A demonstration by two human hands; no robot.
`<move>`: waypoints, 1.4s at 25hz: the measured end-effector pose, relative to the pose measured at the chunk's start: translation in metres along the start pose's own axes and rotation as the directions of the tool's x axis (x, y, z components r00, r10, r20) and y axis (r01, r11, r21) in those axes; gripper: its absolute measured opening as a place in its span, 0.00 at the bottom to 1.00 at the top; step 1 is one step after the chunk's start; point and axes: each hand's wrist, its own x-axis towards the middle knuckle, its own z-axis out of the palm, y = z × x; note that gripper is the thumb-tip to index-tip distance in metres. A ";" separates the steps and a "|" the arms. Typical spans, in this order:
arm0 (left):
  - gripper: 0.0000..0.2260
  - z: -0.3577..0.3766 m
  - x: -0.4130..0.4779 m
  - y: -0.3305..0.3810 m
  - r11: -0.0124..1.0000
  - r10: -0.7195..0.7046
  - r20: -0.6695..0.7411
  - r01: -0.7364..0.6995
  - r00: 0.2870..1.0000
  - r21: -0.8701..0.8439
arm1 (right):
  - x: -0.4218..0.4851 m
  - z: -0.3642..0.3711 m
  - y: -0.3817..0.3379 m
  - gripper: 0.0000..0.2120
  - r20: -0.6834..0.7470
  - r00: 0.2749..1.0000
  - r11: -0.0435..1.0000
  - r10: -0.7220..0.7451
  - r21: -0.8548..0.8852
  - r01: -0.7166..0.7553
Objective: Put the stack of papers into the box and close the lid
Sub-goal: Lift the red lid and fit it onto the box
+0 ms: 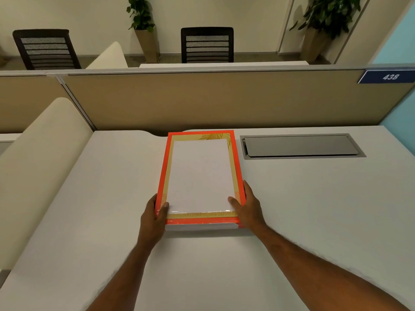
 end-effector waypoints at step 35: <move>0.34 0.060 0.226 0.083 0.473 0.025 0.475 -0.429 0.880 0.769 | 0.223 0.004 -0.062 0.38 0.288 0.944 0.651 -0.158 -0.689 0.319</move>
